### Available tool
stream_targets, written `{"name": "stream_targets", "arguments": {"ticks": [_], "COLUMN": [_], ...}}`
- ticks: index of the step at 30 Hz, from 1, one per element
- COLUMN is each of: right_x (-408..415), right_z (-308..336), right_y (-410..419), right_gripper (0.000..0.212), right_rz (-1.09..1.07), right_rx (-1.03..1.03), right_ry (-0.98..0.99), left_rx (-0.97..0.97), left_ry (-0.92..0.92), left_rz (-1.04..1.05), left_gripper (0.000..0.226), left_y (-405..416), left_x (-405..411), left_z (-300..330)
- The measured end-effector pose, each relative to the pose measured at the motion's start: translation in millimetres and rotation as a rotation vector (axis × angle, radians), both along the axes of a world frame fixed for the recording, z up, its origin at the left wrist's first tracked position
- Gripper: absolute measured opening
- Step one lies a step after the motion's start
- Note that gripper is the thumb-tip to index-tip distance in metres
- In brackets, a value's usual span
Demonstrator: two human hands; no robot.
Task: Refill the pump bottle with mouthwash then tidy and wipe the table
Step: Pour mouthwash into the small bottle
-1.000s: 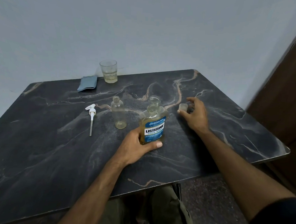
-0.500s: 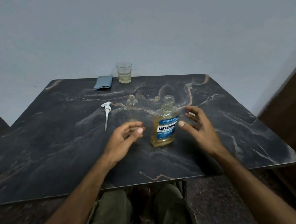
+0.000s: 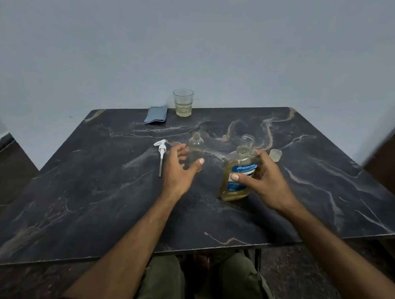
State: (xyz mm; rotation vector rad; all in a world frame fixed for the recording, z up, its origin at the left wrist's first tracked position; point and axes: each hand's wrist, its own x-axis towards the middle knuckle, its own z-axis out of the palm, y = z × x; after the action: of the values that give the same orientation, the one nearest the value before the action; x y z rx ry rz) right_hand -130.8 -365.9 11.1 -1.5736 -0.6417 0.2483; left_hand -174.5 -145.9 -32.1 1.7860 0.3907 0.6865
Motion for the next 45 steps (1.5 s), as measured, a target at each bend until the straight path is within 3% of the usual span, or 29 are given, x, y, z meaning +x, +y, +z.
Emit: {"name": "stream_targets", "arguments": {"ticks": [6,13,29,45], "right_x": [1,3,61,68], "right_z": [3,21,40,51], "right_y": [0,10,50,60], "right_gripper": [0.063,0.058,0.063,0.063], "right_rz": [-0.012,-0.042,-0.221,-0.265], "right_rx": [-0.042,-0.096,-0.527,-0.765], "right_ry": [-0.015,-0.132,-0.542,-0.836], "left_rx": [0.061,0.068,0.149,0.168], "left_ry": [0.042,0.035,0.003,-0.003], "left_rz": [-0.03,-0.081,-0.071,-0.049], "left_gripper": [0.067,0.047,0.042,0.044], "left_y": [1,6,7,7], "left_x": [16,22,20,20], "left_z": [1,-8,-15,-17]}}
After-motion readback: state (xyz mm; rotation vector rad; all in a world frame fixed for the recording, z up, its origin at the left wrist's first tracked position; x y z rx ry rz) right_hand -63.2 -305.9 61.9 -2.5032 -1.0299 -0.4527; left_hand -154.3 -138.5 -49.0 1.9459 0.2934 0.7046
